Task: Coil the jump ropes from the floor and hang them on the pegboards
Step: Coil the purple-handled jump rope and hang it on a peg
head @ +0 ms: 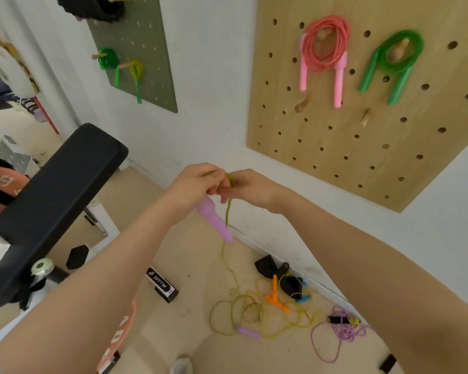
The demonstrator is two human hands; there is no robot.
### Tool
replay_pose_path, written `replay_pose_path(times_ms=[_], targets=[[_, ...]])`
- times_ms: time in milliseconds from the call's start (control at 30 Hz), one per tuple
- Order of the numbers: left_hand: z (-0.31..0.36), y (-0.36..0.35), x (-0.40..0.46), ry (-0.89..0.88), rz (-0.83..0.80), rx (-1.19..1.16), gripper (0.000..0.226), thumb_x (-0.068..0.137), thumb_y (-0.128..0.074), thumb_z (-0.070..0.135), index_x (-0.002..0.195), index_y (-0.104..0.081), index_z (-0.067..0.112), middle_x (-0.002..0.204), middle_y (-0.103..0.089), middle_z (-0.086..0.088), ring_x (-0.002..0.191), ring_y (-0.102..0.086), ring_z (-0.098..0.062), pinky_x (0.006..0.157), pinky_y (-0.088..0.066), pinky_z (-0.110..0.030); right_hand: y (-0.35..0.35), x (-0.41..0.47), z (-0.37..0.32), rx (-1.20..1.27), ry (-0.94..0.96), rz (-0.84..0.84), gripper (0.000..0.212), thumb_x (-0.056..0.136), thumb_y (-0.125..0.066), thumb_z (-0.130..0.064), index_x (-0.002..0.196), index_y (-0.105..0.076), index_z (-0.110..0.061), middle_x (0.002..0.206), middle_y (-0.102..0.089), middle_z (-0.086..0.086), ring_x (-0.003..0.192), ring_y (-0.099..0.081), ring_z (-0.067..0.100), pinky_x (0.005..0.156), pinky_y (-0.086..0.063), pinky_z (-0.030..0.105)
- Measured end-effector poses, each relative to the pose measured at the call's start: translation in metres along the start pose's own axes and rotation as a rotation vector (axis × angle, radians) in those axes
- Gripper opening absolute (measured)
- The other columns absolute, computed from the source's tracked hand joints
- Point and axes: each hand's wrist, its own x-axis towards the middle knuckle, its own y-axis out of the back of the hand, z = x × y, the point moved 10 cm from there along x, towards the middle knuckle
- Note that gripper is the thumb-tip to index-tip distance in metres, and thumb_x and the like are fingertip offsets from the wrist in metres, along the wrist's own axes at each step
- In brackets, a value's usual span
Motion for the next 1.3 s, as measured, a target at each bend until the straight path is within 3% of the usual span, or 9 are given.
replay_pose_path(times_ms=[200, 267, 433, 600, 767, 867, 967, 1100, 1300], targets=[[-0.037, 0.062, -0.003, 0.153, 0.095, -0.923, 0.012, 0.069, -0.055, 0.017, 0.061, -0.063, 0.012, 0.049, -0.037, 0.007, 0.041, -0.034, -0.008, 0.042, -0.033, -0.016, 0.044, 0.007, 0.039, 0.230, -0.106, 0.263, 0.024, 0.091, -0.058, -0.027, 0.071, -0.054, -0.013, 0.065, -0.042, -0.002, 0.061, -0.044, 0.011, 0.071, -0.045, 0.025], [-0.039, 0.062, -0.008, 0.237, -0.096, -0.828, 0.017, 0.053, -0.061, 0.026, 0.063, -0.065, 0.013, 0.042, -0.029, 0.009, 0.034, -0.026, -0.006, 0.036, -0.023, -0.015, 0.056, 0.007, 0.038, 0.402, -0.085, 0.303, 0.024, 0.095, -0.052, -0.027, 0.073, -0.048, -0.018, 0.065, -0.035, -0.004, 0.059, -0.034, 0.011, 0.064, -0.040, 0.023], [-0.010, 0.022, -0.018, 0.169, -0.538, -0.517, 0.029, 0.091, -0.043, 0.034, 0.108, -0.064, 0.024, 0.044, -0.030, 0.009, 0.032, -0.013, -0.004, 0.036, -0.008, -0.019, 0.058, 0.026, 0.007, 0.131, -0.097, 0.458, 0.029, 0.096, -0.045, -0.033, 0.071, -0.051, -0.019, 0.062, -0.036, -0.005, 0.054, -0.030, 0.011, 0.054, -0.027, 0.023], [0.037, 0.055, 0.007, -0.181, -0.391, -0.781, 0.034, 0.096, -0.034, 0.026, 0.127, -0.049, 0.033, 0.058, -0.052, 0.007, 0.036, -0.031, -0.004, 0.040, -0.020, -0.018, 0.037, 0.035, 0.018, -0.304, -0.202, 0.397, 0.044, 0.098, -0.034, -0.046, 0.078, -0.056, -0.014, 0.067, -0.049, -0.002, 0.060, -0.047, 0.013, 0.063, -0.037, 0.027], [0.011, 0.104, 0.041, -0.120, -0.157, -0.862, 0.039, 0.096, -0.038, 0.029, 0.134, -0.045, 0.021, 0.103, -0.067, 0.002, 0.081, -0.067, -0.016, 0.066, -0.054, -0.024, -0.008, 0.030, 0.053, -0.230, -0.384, 0.121, 0.029, 0.102, -0.027, -0.032, 0.099, -0.047, -0.011, 0.074, -0.042, -0.003, 0.065, -0.041, 0.016, 0.056, -0.033, 0.020], [-0.015, 0.098, 0.056, -0.023, -0.147, -0.680, 0.046, 0.092, -0.045, 0.034, 0.136, -0.038, 0.024, 0.121, -0.062, -0.003, 0.102, -0.066, -0.027, 0.092, -0.051, -0.038, -0.037, 0.045, 0.021, -0.642, -0.322, -0.070, 0.030, 0.102, -0.028, -0.026, 0.105, -0.053, -0.010, 0.090, -0.052, -0.003, 0.087, -0.046, 0.019, 0.070, -0.034, 0.022], [-0.031, 0.073, 0.058, 0.059, -0.284, -0.392, 0.038, 0.100, -0.032, 0.035, 0.138, -0.035, 0.030, 0.111, -0.067, -0.001, 0.094, -0.069, -0.024, 0.085, -0.054, -0.035, -0.069, 0.058, -0.030, -0.884, -0.178, -0.193, 0.030, 0.098, -0.039, -0.021, 0.094, -0.061, -0.002, 0.090, -0.060, 0.005, 0.088, -0.048, 0.019, 0.083, -0.040, 0.031], [-0.034, 0.052, 0.048, 0.065, -0.498, -0.190, 0.032, 0.103, -0.024, 0.026, 0.098, -0.054, 0.018, 0.060, -0.059, 0.002, 0.043, -0.049, -0.014, 0.041, -0.036, -0.022, -0.046, 0.064, -0.110, -0.787, 0.079, 0.110, 0.014, 0.087, -0.057, -0.014, 0.082, -0.069, -0.009, 0.069, -0.059, -0.004, 0.064, -0.049, 0.009, 0.069, -0.042, 0.026], [-0.028, 0.040, 0.049, 0.148, -0.733, -0.085, 0.051, 0.098, -0.021, 0.052, 0.067, -0.037, 0.015, 0.050, -0.031, 0.003, 0.035, -0.015, -0.008, 0.037, -0.009, -0.020, 0.006, 0.044, -0.114, -0.774, 0.028, 0.632, 0.041, 0.074, -0.074, -0.039, 0.101, -0.053, -0.017, 0.084, -0.052, -0.009, 0.064, -0.046, 0.004, 0.054, -0.036, 0.020]])
